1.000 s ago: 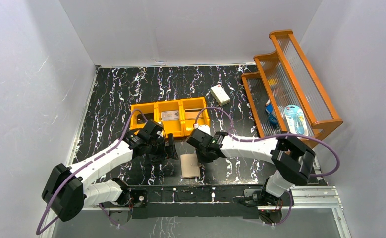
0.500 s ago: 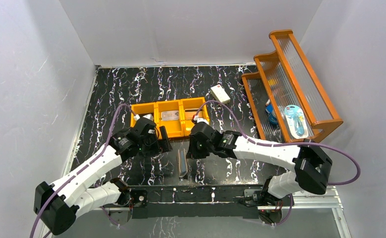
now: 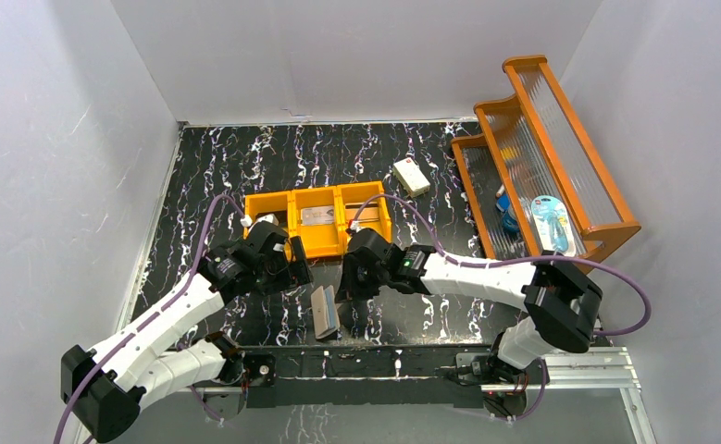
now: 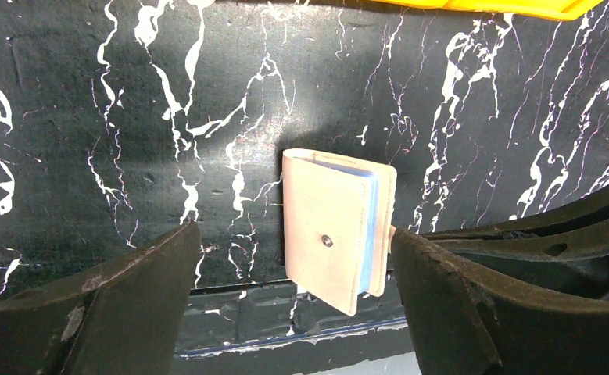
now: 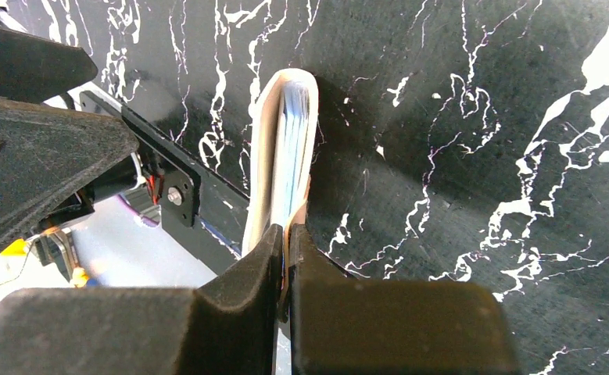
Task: Take the credit cards out of the card holder
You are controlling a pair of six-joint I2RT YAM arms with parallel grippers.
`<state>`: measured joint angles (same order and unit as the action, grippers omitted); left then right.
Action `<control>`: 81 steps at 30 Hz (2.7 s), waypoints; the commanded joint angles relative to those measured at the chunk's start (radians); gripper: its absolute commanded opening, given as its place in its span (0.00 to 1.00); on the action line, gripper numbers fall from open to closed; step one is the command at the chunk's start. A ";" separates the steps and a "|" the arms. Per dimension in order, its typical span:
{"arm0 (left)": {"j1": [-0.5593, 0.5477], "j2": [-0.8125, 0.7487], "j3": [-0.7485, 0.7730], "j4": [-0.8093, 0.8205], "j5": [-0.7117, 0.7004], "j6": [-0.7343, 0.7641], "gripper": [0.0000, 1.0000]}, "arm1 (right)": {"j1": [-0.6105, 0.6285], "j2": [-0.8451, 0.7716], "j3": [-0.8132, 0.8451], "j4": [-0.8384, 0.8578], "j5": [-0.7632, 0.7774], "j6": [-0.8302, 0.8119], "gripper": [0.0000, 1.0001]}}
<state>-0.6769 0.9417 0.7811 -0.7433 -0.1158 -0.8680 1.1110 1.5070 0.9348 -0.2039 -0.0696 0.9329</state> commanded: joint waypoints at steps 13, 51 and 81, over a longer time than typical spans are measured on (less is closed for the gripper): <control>0.002 -0.027 0.043 -0.043 -0.031 -0.010 0.91 | -0.002 -0.164 -0.069 0.139 0.093 0.166 0.10; -0.003 0.160 0.041 0.257 0.384 0.136 0.79 | -0.218 -0.297 -0.427 0.061 0.073 0.167 0.17; -0.055 0.465 -0.014 0.359 0.417 0.072 0.74 | -0.221 -0.201 -0.413 0.067 0.081 0.132 0.17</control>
<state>-0.7200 1.3743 0.7712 -0.3882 0.2737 -0.7864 0.8959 1.2896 0.5106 -0.1471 0.0067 1.0706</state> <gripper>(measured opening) 0.742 0.174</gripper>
